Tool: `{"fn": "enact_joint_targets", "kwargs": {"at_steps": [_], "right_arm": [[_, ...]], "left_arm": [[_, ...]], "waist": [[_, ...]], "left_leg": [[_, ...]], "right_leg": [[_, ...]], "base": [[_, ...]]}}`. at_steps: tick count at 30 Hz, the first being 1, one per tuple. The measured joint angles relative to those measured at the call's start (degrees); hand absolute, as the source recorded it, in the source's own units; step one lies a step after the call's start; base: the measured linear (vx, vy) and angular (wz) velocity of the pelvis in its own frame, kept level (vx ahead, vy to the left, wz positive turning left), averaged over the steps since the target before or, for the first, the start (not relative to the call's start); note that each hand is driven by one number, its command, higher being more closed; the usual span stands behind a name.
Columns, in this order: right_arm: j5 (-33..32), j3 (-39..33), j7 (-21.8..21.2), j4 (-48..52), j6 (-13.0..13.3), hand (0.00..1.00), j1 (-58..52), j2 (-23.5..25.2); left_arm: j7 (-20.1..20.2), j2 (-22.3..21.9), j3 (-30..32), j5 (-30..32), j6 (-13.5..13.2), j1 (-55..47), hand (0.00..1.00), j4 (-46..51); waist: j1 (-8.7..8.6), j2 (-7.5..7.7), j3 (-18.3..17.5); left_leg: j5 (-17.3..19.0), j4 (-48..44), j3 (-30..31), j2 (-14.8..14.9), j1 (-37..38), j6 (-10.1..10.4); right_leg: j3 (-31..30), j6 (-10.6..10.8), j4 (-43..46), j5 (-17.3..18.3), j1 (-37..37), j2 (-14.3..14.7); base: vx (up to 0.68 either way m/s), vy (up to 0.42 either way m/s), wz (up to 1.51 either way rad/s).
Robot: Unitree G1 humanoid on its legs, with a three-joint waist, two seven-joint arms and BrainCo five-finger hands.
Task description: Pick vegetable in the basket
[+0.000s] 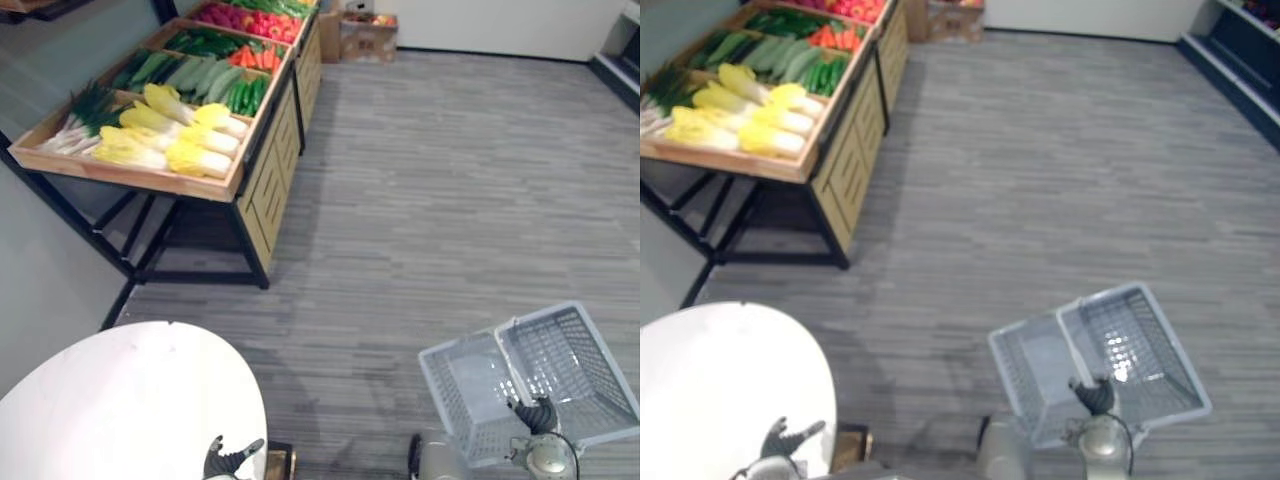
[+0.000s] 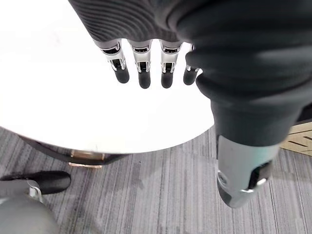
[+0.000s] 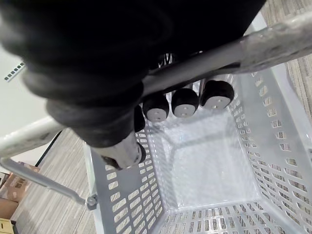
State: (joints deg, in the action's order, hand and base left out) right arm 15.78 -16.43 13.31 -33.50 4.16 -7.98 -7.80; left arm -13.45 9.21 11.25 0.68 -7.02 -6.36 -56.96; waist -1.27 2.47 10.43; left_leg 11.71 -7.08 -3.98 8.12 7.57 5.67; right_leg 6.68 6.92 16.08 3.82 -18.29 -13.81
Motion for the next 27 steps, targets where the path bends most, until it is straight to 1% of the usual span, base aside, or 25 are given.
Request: {"fn": "enact_joint_targets", "kwargs": {"at_steps": [1,2,3,4,5,6,7,8,9,10,11,12,14,15,16,17,18,20,21,22,23,24,25,26,27], "right_arm": [[0.00,-0.05,0.00,-0.03,-0.22,1.00,0.12,0.09],[0.01,-0.78,0.13,0.03,-0.53,1.00,0.69,-0.45],[0.07,-1.14,0.32,0.11,-0.56,1.00,1.15,-0.41],[0.03,-1.76,0.46,0.13,-0.79,1.00,1.45,-0.42],[0.01,-2.15,0.40,0.13,-0.89,1.00,1.21,-0.43],[0.01,-2.23,0.37,0.11,-0.89,1.00,0.86,-0.41],[0.01,-2.20,0.37,-0.02,-0.91,1.00,0.51,-0.40],[0.02,-2.10,0.23,-0.10,-0.91,1.00,-0.16,-0.34],[0.02,-2.01,0.13,-0.10,-0.91,1.00,-0.44,-0.33],[0.00,-1.92,0.07,-0.10,-0.91,1.00,-1.15,-0.39],[0.00,-1.80,0.08,-0.10,-0.92,1.00,-1.54,-0.43],[0.01,-1.58,0.14,-0.11,-0.98,1.00,-2.28,-0.84],[0.01,-1.61,0.17,-0.14,-1.10,1.00,-2.63,-1.24],[-0.01,-2.02,0.42,-0.15,-1.10,1.00,-3.18,-1.36],[-0.05,-2.45,0.59,-0.23,-1.10,1.00,-3.39,-1.42],[-0.05,-2.56,0.66,-0.23,-1.10,1.00,-3.29,-1.45],[-0.04,-2.77,0.74,-0.23,-1.05,1.00,-3.26,-1.46],[-0.03,-2.52,0.92,-0.34,-1.05,1.00,-2.73,-1.34],[-0.03,-2.12,1.06,-0.37,-1.05,1.00,-2.51,-1.32],[-0.02,-1.40,1.16,-0.39,-1.05,1.00,-2.20,-1.63],[-0.01,-0.44,1.18,-0.48,-1.05,1.00,-2.09,-2.13],[-0.01,0.09,1.17,-0.58,-1.06,1.00,-2.22,-2.41],[0.00,1.23,1.14,-0.67,-1.06,1.00,-2.66,-3.03],[0.04,2.23,1.04,-1.26,-1.09,1.00,-2.60,-3.52],[-0.06,2.77,1.00,-1.95,-1.39,1.00,-2.15,-2.41]], "left_arm": [[-0.04,0.06,0.50,-0.02,0.12,0.09,0.00,-0.32],[0.12,-1.70,0.29,0.00,0.05,0.38,0.00,-1.35],[0.12,-2.27,0.31,0.00,0.06,0.50,0.00,-1.49],[0.13,-2.96,0.28,-0.01,0.05,0.52,0.00,-1.74],[0.12,-3.32,0.28,-0.01,0.07,0.47,0.00,-2.33],[0.13,-3.47,0.28,-0.01,0.05,0.46,0.00,-2.39],[0.12,-3.47,0.29,0.00,0.04,0.43,0.00,-2.39],[0.10,-3.47,0.37,0.01,0.05,0.20,0.00,-2.43],[0.05,-3.47,0.41,-0.01,0.09,0.07,0.00,-2.44],[0.03,-3.61,0.39,-0.11,0.15,-0.24,0.00,-2.48],[0.01,-3.71,0.40,-0.57,0.15,-0.46,0.00,-2.47],[-0.03,-4.57,0.42,-0.63,0.14,-1.51,0.00,-2.54],[-0.03,-5.04,0.61,-0.67,0.14,-2.09,0.00,-2.56],[-0.09,-5.07,0.75,-0.66,0.10,-2.24,0.00,-2.47],[-0.25,-5.20,0.89,-0.66,0.04,-2.43,0.00,-2.43],[-0.32,-5.32,1.04,-0.65,0.05,-2.58,0.00,-2.48],[-0.36,-5.59,1.19,-0.65,0.06,-2.71,0.00,-2.50],[-0.58,-6.12,2.42,-0.61,0.05,-2.69,0.00,-2.47],[-0.81,-6.29,2.96,-0.63,0.05,-2.71,0.00,-2.46],[-1.40,-6.61,3.18,-0.63,0.05,-2.91,0.00,-2.50],[-1.58,-6.94,3.14,-0.63,0.05,-3.01,0.00,-2.78],[-1.59,-7.08,3.14,-0.63,0.05,-3.02,0.00,-3.29],[-1.62,-7.44,3.15,-0.63,0.06,-3.47,0.00,-4.30],[-1.61,-7.66,3.19,-0.63,0.10,-4.40,0.00,-4.82],[-1.67,-7.00,3.18,-0.63,0.18,-4.24,0.00,-5.21]], "waist": [[0.09,-0.04,0.56],[0.23,-2.18,0.84],[0.22,-2.72,0.80],[0.17,-3.39,0.48],[0.07,-3.67,0.29],[-0.06,-3.89,0.14],[-0.08,-3.93,0.12],[-0.03,-4.13,0.00],[-0.06,-4.14,0.00],[-0.09,-4.26,0.02],[0.01,-4.22,0.07],[0.76,-3.66,0.35],[1.05,-4.07,0.13],[1.03,-4.12,0.11],[1.16,-4.11,0.11],[1.23,-4.11,0.11],[1.22,-4.20,0.06],[1.40,-4.33,-0.02],[1.46,-4.30,-0.01],[1.49,-4.47,-0.11],[1.70,-4.97,-0.24],[1.71,-5.34,-0.39],[1.78,-6.68,-1.16],[2.40,-8.36,-2.16],[2.89,-6.41,-2.26]], "left_leg": [[2.07,0.24,0.27,1.41,1.07,2.90],[2.30,0.70,0.58,3.90,1.00,3.26],[1.68,0.70,0.97,4.28,0.97,2.85],[-0.09,0.47,1.88,5.07,1.53,3.50],[-1.67,-0.73,3.38,5.94,0.97,4.13],[-3.17,-3.87,5.05,6.70,-0.22,4.23],[-3.94,-6.14,5.76,6.96,-1.30,4.21],[-5.91,-12.24,7.74,7.33,-4.45,4.21],[-7.31,-15.85,8.61,7.38,-6.53,4.62],[-11.60,-22.85,10.08,7.34,-10.10,5.24],[-14.64,-25.77,10.67,7.19,-11.70,5.20],[-16.75,-33.04,10.13,7.27,-14.74,5.98],[-14.35,-35.28,7.38,7.24,-16.56,5.91],[-12.56,-34.08,4.50,7.28,-17.65,5.14],[-11.32,-29.74,2.14,7.20,-17.68,4.71],[-11.22,-26.60,1.49,7.12,-17.71,4.50],[-11.29,-21.23,1.46,6.82,-17.45,4.33],[-11.69,-7.19,3.62,5.79,-17.47,3.76],[-11.78,-4.41,4.45,5.28,-17.64,3.64],[-11.89,-0.22,5.70,4.45,-18.16,3.82],[-12.11,1.99,6.23,3.86,-18.75,3.86],[-12.35,2.66,6.14,3.65,-18.97,3.52],[-12.72,3.40,5.91,3.58,-19.05,2.93],[-15.32,3.10,6.22,3.45,-18.36,4.52],[-13.91,1.85,5.07,1.78,-18.04,3.08]], "right_leg": [[0.77,0.95,-1.80,-7.69,0.75,0.38],[2.34,0.09,0.38,-4.89,0.04,3.07],[2.33,-0.52,2.62,-3.34,-0.95,3.46],[2.60,-1.65,7.13,0.15,-2.42,3.77],[3.95,-2.51,9.15,2.49,-2.05,4.00],[5.45,-3.17,9.39,3.95,-0.73,4.23],[6.11,-3.47,9.19,4.46,0.06,4.37],[7.54,-3.93,8.70,5.30,1.75,4.66],[8.20,-3.97,8.59,5.68,2.64,4.66],[9.45,-4.60,7.76,6.44,4.77,4.76],[10.00,-5.06,7.11,6.56,6.11,4.77],[10.65,-5.53,4.28,6.72,9.98,4.70],[11.04,-5.93,2.32,6.38,12.26,4.47],[11.97,-5.78,0.54,6.29,14.29,3.95],[12.40,-5.36,-1.29,6.02,15.94,3.53],[12.64,-5.17,-2.01,5.89,16.59,3.35],[13.08,-5.00,-2.70,5.79,17.06,3.12],[13.92,-4.44,-4.02,5.55,17.47,2.39],[14.00,-4.00,-4.06,5.62,17.48,1.97],[14.12,-2.81,-4.06,5.74,17.72,1.18],[14.47,-1.10,-4.12,6.05,18.42,0.46],[14.68,-0.16,-4.15,6.28,18.99,0.23],[14.86,2.01,-4.26,6.93,20.42,0.22],[14.10,4.37,-4.38,7.46,21.91,0.26],[13.11,4.83,-5.17,7.34,22.71,-1.06]], "base": [[0.35,-0.473,0.06],[0.34,-0.456,0.06],[0.27,-0.322,0.04],[0.28,-0.328,0.14],[0.34,-0.377,0.35],[0.27,-0.293,0.41],[0.27,-0.261,0.50],[0.21,-0.204,0.39],[0.28,-0.239,0.46],[0.24,-0.176,0.33],[0.43,-0.236,0.31],[0.36,-0.162,0.12],[0.24,-0.083,0.12],[0.20,-0.017,0.27],[0.19,0.006,0.25],[0.22,0.055,0.16],[0.19,0.112,0.17],[0.21,0.179,0.22],[0.20,0.227,0.19],[0.22,0.275,0.20],[0.23,0.296,0.21],[0.24,0.353,0.19],[0.27,0.425,0.03],[0.27,0.429,-0.06],[0.28,0.363,-0.18]]}}
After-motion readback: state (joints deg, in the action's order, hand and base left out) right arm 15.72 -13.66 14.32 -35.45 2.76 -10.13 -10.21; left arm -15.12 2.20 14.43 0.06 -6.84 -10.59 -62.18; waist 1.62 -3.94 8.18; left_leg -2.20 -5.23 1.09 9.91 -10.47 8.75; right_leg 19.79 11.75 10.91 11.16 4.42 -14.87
